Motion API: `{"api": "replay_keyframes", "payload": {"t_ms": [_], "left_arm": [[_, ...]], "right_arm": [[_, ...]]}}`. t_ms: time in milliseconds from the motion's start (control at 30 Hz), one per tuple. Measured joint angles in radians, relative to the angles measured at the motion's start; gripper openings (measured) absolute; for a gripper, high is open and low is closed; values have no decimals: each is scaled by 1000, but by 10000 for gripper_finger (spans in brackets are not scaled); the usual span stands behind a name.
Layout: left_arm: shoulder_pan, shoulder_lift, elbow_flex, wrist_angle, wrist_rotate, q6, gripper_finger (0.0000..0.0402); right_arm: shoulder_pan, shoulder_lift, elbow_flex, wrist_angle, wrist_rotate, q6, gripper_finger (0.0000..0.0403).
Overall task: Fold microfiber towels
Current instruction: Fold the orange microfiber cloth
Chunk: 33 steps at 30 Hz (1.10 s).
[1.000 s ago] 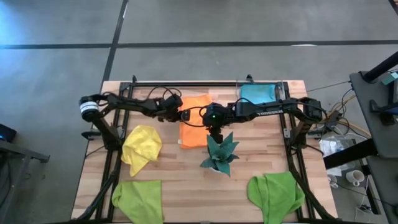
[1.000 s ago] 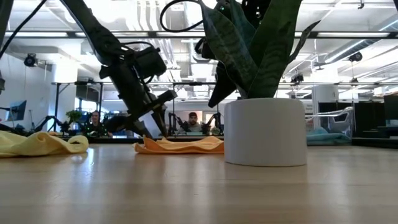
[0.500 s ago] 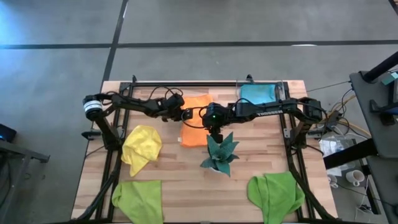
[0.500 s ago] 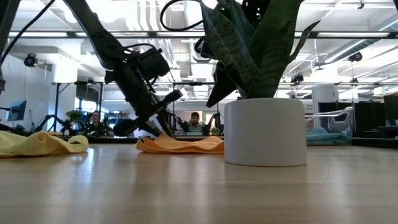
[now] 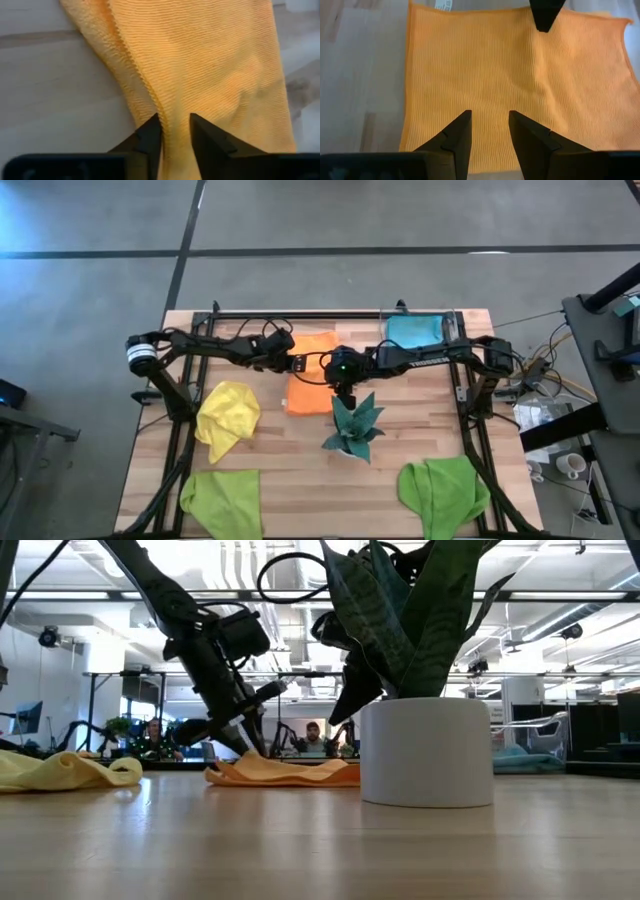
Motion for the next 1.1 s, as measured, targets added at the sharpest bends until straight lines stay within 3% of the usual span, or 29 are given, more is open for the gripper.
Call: {"api": "replay_keyframes", "payload": {"t_ms": [167, 333, 700, 933, 1100], "left_arm": [[1, -4, 13, 28, -5, 3, 148], [-21, -1, 21, 28, -7, 21, 174], [-37, 0, -43, 24, -61, 28, 176], [-42, 0, -35, 123, -35, 6, 176], [-42, 0, -39, 120, -54, 1, 140]], "right_arm": [[0, 0, 0, 0, 0, 14, 128], [0, 0, 0, -4, 0, 27, 128], [0, 0, 0, -4, 0, 53, 128], [0, 0, 0, -8, 0, 76, 128], [0, 0, 0, -19, 0, 76, 128]]}}
